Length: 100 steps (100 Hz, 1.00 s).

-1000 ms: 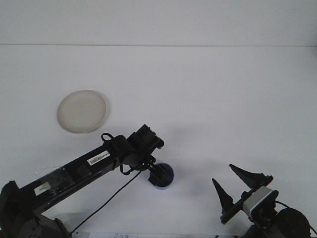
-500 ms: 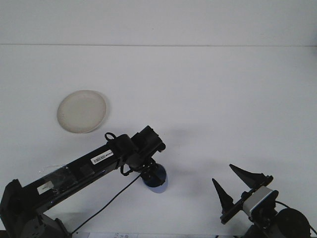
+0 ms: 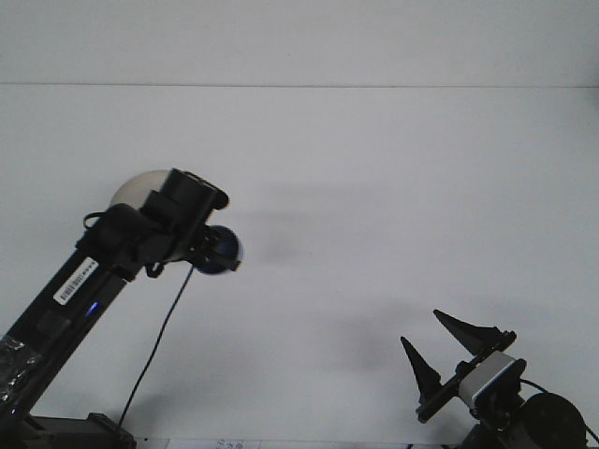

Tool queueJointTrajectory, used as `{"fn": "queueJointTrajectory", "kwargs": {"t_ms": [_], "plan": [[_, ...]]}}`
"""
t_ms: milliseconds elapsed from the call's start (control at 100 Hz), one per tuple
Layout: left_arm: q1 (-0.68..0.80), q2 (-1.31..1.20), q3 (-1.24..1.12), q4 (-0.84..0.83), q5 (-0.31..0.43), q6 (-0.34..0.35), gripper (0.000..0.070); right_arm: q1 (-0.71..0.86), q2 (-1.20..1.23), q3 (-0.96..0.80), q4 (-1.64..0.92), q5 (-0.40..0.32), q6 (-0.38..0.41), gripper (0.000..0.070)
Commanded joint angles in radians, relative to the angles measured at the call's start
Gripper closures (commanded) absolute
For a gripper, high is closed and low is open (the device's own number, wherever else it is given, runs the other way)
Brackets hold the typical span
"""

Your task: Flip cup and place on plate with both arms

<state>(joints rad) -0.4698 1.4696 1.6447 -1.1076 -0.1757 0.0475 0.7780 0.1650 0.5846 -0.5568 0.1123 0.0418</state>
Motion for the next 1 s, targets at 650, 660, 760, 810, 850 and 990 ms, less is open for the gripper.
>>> {"fn": "queueJointTrajectory", "kwargs": {"t_ms": [650,660,760,810,850,990], "plan": [[0.517,0.370,0.013,0.302,0.031,0.019,0.0694,0.009,0.000,0.009,0.005,0.002,0.006,0.0235],[0.517,0.373,0.013,0.303,0.031,0.019,0.0694,0.009,0.000,0.009,0.005,0.002,0.007,0.0235],[0.516,0.403,0.013,0.303,0.055,0.013,0.0694,0.009,0.000,0.009,0.003,0.002,0.007,0.0235],[0.516,0.413,0.013,0.297,0.086,0.011,0.0694,0.009,0.000,0.009,0.003,0.002,0.007,0.0235],[0.516,0.417,0.013,0.296,0.109,0.011,0.0693,0.009,0.000,0.009,0.003,0.003,0.007,0.0235],[0.516,0.420,0.013,0.305,0.135,-0.008,0.0664,0.009,0.000,0.009,0.003,0.018,0.007,0.0235]]}}
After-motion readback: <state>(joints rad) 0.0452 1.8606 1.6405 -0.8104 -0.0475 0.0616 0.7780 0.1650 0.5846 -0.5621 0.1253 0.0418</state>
